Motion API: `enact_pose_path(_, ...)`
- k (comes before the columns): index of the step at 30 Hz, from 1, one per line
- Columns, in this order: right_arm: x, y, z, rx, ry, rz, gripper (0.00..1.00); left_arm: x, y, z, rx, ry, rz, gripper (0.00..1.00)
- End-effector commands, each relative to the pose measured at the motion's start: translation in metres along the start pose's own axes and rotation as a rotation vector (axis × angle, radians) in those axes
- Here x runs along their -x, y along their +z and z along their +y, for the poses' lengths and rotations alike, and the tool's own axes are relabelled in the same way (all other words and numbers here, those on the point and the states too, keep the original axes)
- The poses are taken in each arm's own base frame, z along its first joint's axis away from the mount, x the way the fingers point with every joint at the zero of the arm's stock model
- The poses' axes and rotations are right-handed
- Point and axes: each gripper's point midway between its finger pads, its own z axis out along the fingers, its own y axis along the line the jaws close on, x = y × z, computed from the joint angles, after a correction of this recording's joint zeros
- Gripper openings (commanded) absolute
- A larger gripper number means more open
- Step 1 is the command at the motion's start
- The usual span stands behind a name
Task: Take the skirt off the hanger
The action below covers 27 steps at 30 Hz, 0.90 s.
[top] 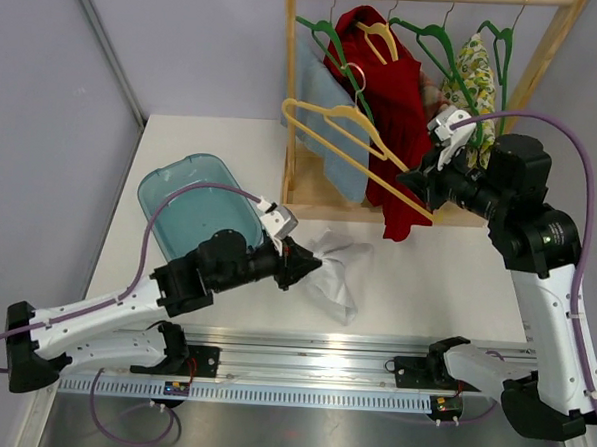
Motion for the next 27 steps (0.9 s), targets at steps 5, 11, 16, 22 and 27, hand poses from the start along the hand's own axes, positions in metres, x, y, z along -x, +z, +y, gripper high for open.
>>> enact_pose_path(5, 0.044, 0.003, -0.033, -0.140, 0.008, -0.064, 0.00, -0.036, 0.016, 0.007, -0.027, 0.039, 0.029, 0.76)
enact_pose_path(11, 0.070, 0.003, -0.053, -0.224, -0.002, -0.106, 0.00, -0.036, -0.007, 0.027, 0.064, 0.124, 0.015, 0.98)
enact_pose_path(16, 0.079, 0.000, -0.052, -0.221, 0.002, -0.134, 0.00, -0.051, -0.031, 0.049, 0.158, 0.145, 0.022, 0.99)
enact_pose_path(22, 0.094, 0.033, -0.050, -0.212, 0.034, -0.151, 0.00, -0.052, -0.050, 0.062, 0.233, 0.101, -0.024, 0.99)
enact_pose_path(27, 0.121, 0.071, -0.056, -0.259, 0.065, -0.179, 0.00, -0.049, -0.059, 0.064, 0.251, 0.061, -0.057, 0.99)
